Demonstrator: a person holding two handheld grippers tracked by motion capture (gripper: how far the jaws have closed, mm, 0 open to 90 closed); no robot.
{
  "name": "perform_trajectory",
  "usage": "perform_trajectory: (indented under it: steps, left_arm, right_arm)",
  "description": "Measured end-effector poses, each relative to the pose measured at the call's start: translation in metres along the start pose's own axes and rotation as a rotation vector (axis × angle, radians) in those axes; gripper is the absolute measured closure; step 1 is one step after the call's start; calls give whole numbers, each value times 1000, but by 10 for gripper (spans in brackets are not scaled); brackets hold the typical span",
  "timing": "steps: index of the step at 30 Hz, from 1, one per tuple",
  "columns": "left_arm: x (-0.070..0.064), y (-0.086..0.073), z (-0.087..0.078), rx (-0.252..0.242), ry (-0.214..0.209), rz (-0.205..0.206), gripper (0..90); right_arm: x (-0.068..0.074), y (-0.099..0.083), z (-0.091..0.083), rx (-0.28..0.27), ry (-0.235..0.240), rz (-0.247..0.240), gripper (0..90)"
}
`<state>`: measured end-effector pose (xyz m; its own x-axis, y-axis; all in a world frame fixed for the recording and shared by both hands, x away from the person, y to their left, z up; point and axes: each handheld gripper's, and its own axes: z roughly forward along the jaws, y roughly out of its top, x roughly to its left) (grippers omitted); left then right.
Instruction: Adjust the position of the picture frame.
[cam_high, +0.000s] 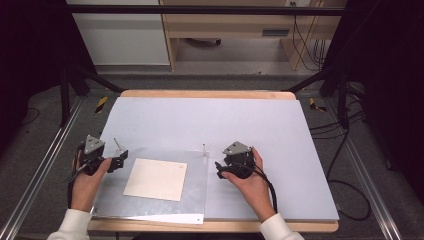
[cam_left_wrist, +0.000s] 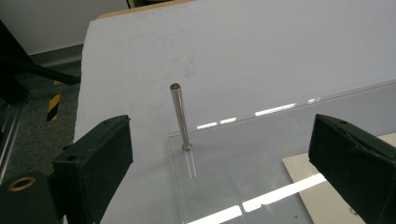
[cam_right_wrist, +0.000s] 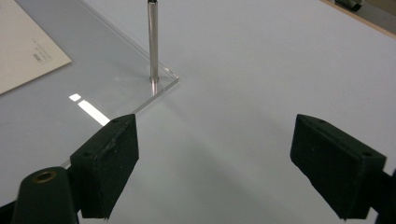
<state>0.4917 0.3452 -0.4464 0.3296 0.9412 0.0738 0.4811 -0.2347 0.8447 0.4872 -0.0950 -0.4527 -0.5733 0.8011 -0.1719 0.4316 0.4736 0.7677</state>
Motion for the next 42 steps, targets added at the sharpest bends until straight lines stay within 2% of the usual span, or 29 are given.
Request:
perform_trajectory:
  steps: [5, 7, 12, 14, 17, 23, 24, 26, 29, 31, 35, 42]
  left_arm:
    - [3, 1, -4, -9, 16, -17, 61]
    - [3, 2, -6, -15, 21, -9, 61]
    - [2, 2, -5, -10, 23, 14, 62]
    - [2, 1, -4, -3, 30, 21, 65]
    - [2, 0, -4, 7, 39, 32, 107]
    - [3, 0, -4, 5, 42, 34, 114]
    - [3, -1, -4, 6, 44, 30, 117]
    - [3, -1, -5, 4, 47, 26, 122]
    - [1, 0, -5, 13, 52, 43, 135]
    - [0, 1, -6, 8, 55, 46, 136]
    - [1, 0, -6, 11, 53, 43, 137]
    - [6, -3, -5, 13, 55, 22, 142]
  right_arm:
    - [5, 0, -1, 11, 12, -18, 223]
    - [6, 0, -1, 11, 17, -20, 243]
    - [7, 2, -5, 1, 39, -36, 378]
    - [6, 2, -6, -10, 46, -23, 430]
    - [4, 2, -6, -37, 54, 31, 509]
    - [4, 3, -2, -41, 63, 24, 579]
    - [7, 6, 1, -33, 70, 7, 618]
    - [13, 8, 3, -22, 69, -21, 626]
    - [22, 14, 10, 14, 102, -77, 645]
    - [23, 19, 16, 25, 116, -77, 678]
    - [20, 32, 28, 45, 109, -65, 713]
    - [16, 45, 52, 54, 161, -45, 703]
